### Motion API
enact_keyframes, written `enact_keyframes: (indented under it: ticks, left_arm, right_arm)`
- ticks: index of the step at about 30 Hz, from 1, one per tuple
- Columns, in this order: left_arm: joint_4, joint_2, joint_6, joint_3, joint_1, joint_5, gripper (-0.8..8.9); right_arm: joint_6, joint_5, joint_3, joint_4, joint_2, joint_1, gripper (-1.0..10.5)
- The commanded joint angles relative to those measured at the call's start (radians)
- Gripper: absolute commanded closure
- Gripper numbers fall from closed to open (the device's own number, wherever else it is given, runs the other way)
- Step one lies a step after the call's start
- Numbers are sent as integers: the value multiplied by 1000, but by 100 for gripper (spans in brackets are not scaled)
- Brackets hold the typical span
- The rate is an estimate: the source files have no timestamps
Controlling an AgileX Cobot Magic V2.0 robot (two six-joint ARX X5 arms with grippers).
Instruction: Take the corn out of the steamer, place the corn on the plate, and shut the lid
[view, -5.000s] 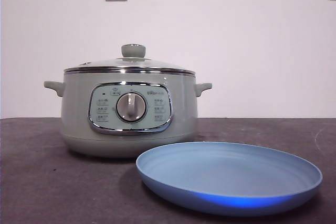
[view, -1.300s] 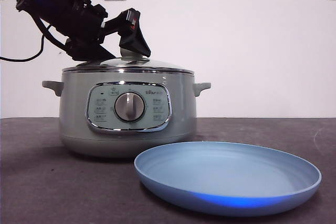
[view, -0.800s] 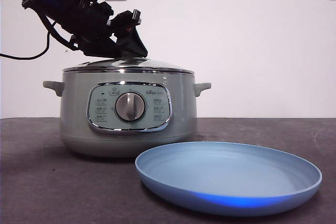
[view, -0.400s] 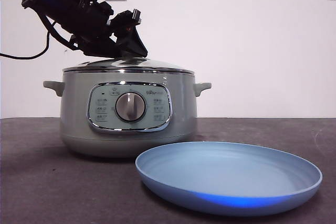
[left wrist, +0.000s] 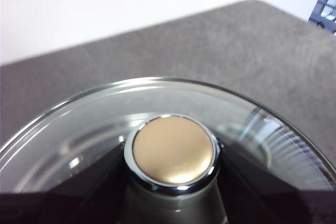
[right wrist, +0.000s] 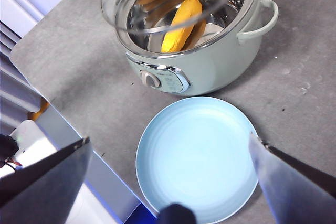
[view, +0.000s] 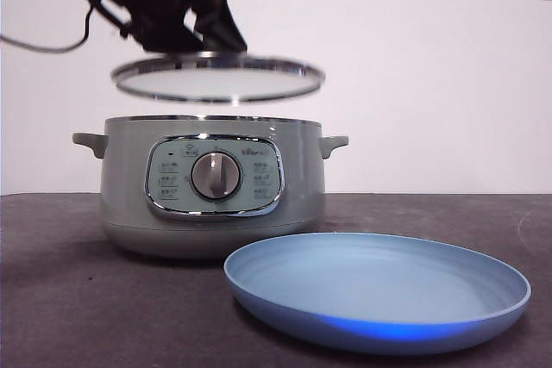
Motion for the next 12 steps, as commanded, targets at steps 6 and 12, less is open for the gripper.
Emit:
enact_keyframes:
  ticks: [6, 12]
  left_arm:
    - [-108, -140, -7, 71, 0, 14, 822]
    - [-268, -299, -6, 71, 0, 8, 822]
  right_arm:
    - [-8, -1, 3, 6, 0, 1, 442]
    - [-8, -1, 3, 8, 0, 1, 442]
